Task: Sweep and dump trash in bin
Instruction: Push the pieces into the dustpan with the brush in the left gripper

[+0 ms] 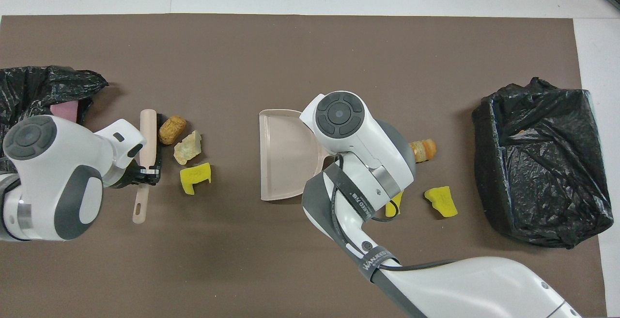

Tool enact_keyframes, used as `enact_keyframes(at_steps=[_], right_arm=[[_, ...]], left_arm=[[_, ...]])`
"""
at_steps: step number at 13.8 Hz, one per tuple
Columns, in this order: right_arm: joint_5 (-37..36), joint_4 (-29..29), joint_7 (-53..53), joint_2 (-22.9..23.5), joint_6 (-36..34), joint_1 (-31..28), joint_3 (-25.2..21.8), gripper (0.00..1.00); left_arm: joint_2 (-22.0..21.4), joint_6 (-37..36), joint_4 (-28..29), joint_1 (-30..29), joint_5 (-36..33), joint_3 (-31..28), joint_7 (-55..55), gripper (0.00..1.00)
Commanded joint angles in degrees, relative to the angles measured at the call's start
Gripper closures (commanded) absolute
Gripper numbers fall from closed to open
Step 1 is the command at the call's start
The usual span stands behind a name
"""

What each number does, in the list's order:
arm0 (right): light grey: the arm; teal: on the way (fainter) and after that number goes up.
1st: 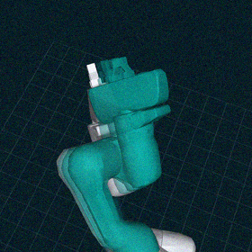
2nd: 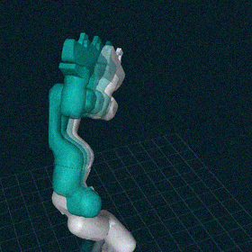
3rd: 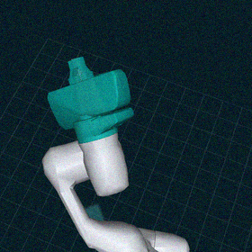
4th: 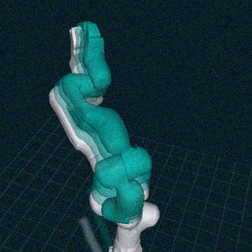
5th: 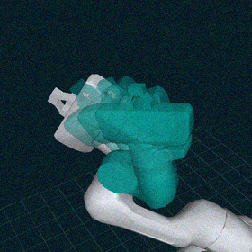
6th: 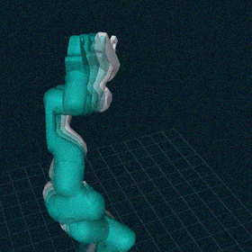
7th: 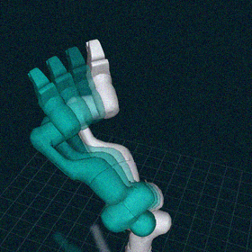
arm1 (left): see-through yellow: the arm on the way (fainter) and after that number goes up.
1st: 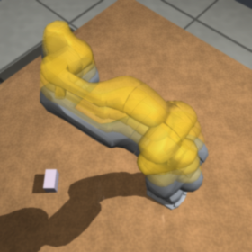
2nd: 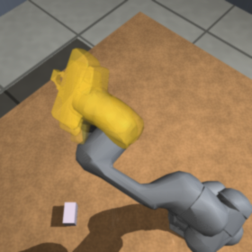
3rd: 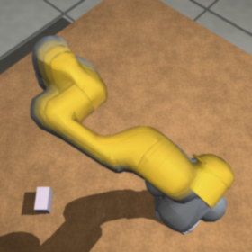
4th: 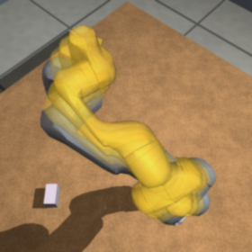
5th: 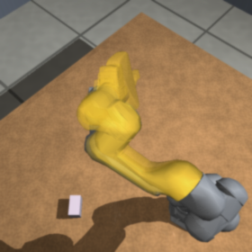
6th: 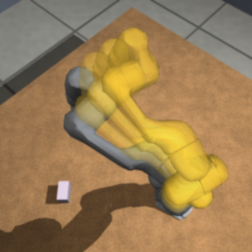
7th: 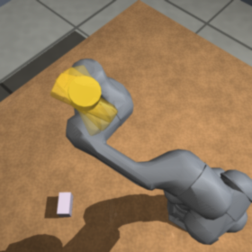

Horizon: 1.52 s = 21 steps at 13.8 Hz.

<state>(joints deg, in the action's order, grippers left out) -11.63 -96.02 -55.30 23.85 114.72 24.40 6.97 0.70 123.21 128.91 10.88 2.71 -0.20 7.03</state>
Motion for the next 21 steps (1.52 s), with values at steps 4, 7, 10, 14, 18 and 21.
enact_keyframes(at_steps=[4,7,10,14,18,21], right_arm=[[-1.3,-0.7,-1.1,-0.2,-0.4,-0.2,0.4,1.00],[-1.3,-0.7,-1.0,-0.2,-0.4,-0.2,0.4,1.00],[-1.3,-0.6,-1.0,-0.2,-0.4,-0.2,0.4,1.00],[-1.3,-0.6,-1.0,-0.2,-0.4,-0.2,0.4,1.00],[-1.3,-0.6,-1.0,-0.2,-0.4,-0.2,0.4,1.00],[-1.3,-0.6,-1.0,-0.2,-0.4,-0.2,0.4,1.00]], left_arm=[[1.1,6.1,0.3,12.0,6.7,-0.4,0.6,1.00],[1.0,8.2,0.0,20.2,8.6,-0.3,-0.1,1.00],[0.7,7.7,-1.6,25.1,10.2,-0.3,0.6,1.00],[-1.8,4.2,-3.1,23.7,12.3,-1.1,2.6,1.00],[-5.7,-4.7,-3.0,17.8,12.2,-1.2,11.0,1.00],[-8.5,-8.1,0.8,15.7,11.4,-1.2,22.2,1.00]])
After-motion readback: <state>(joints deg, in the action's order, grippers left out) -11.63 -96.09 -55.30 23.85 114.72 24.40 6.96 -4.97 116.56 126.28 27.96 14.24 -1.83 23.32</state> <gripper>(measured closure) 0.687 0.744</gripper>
